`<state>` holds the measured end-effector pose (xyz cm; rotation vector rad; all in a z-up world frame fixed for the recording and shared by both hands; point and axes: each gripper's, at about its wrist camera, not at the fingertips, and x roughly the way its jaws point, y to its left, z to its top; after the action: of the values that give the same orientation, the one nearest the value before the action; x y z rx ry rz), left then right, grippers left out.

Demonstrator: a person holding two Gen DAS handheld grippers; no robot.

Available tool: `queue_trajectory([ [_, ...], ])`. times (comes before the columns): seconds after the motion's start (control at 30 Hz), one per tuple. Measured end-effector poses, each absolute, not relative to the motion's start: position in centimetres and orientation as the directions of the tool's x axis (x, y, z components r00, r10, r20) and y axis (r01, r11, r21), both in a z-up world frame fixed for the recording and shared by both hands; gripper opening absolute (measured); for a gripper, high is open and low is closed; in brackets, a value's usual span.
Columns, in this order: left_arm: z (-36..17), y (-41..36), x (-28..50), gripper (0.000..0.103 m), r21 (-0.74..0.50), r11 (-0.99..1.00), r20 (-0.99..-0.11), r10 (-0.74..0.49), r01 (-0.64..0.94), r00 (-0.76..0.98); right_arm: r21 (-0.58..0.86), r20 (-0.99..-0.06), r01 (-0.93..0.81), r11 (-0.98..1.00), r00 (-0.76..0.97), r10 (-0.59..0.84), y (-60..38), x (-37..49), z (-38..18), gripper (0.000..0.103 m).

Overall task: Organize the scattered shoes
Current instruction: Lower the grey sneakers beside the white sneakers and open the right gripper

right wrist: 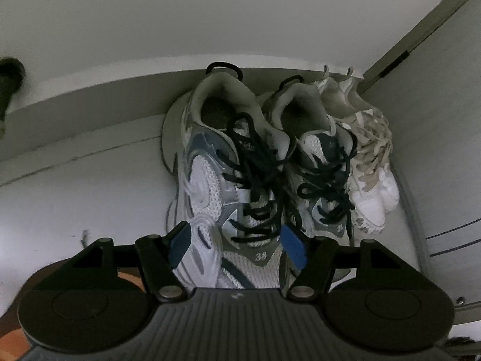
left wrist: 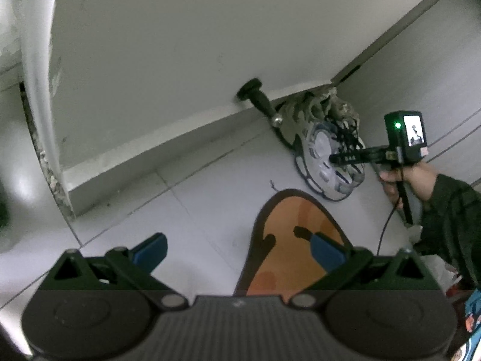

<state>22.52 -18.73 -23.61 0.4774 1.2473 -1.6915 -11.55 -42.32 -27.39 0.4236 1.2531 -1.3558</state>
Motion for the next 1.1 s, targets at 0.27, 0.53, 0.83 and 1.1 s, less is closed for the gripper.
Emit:
queue_trajectory([
  [0.27, -23.8, -18.8, 22.2, 0.103, -0.546, -0.046, -0.744, -0.431, 0.836, -0.510, -0.388, -0.853, 0.889, 0.244, -0.245, -0.461, -44.2, -11.6, -29.5, 0.077],
  [0.53, -24.5, -19.0, 22.4, 0.103, -0.586, -0.019, -0.741, -0.391, 0.810, -0.546, -0.471, -0.828, 0.810, 0.350, -0.268, -0.493, -44.8, -11.4, -29.8, 0.077],
  [0.83, -25.2, -18.9, 22.2, 0.103, -0.597, -0.006, -0.749, -0.352, 0.802, -0.560, -0.566, -0.779, 0.734, 0.376, -0.327, -0.534, -45.7, -11.6, -30.5, 0.092],
  [1.1, -25.1, -19.0, 22.2, 0.103, -0.579, -0.004, -0.756, -0.372, 0.815, -0.539, -0.609, -0.748, 0.700, 0.372, -0.352, -0.562, -45.3, -11.2, -30.4, 0.092],
])
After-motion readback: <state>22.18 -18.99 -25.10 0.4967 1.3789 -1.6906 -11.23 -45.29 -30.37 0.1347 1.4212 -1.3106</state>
